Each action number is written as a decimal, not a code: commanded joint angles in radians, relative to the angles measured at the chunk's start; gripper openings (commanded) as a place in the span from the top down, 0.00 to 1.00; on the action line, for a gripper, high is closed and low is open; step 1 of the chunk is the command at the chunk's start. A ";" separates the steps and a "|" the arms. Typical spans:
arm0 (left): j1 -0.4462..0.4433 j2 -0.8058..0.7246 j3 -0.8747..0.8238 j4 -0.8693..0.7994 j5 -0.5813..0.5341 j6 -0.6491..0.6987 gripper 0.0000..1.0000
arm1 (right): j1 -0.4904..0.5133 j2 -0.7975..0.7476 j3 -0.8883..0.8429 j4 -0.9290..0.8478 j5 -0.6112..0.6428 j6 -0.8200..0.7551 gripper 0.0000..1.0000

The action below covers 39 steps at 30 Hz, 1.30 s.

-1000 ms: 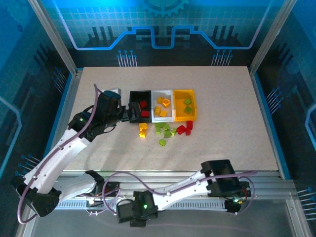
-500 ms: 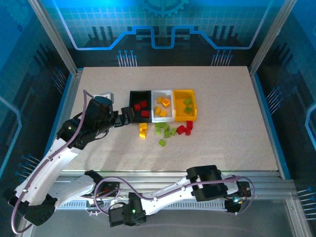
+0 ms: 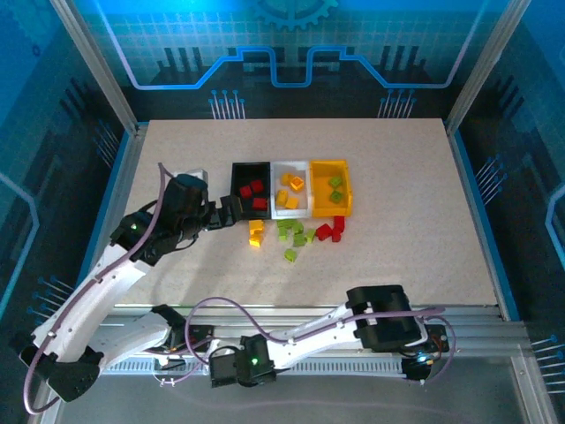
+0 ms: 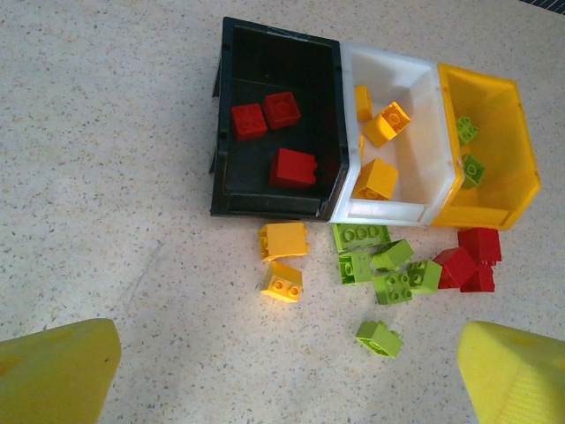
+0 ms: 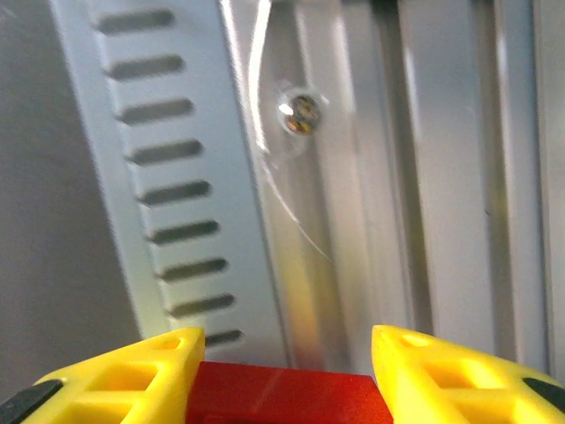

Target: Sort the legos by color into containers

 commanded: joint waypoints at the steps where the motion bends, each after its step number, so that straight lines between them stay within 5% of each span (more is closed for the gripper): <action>1: 0.011 0.001 -0.014 0.030 0.010 0.016 0.01 | -0.034 -0.066 -0.067 -0.034 0.066 0.014 0.56; 10: 0.010 -0.011 -0.040 0.085 0.035 0.002 0.01 | -0.187 -0.285 -0.226 -0.004 0.128 0.006 0.56; 21: 0.010 -0.074 -0.233 0.231 0.040 -0.090 0.01 | -0.601 -0.470 -0.225 0.108 0.012 -0.125 0.55; 29: 0.009 -0.108 -0.367 0.289 0.067 -0.150 0.01 | -0.872 -0.233 0.134 0.131 -0.210 -0.183 0.55; 39: -0.004 -0.025 -0.435 0.371 0.120 -0.190 0.01 | -0.993 0.231 0.729 -0.026 -0.293 -0.156 0.52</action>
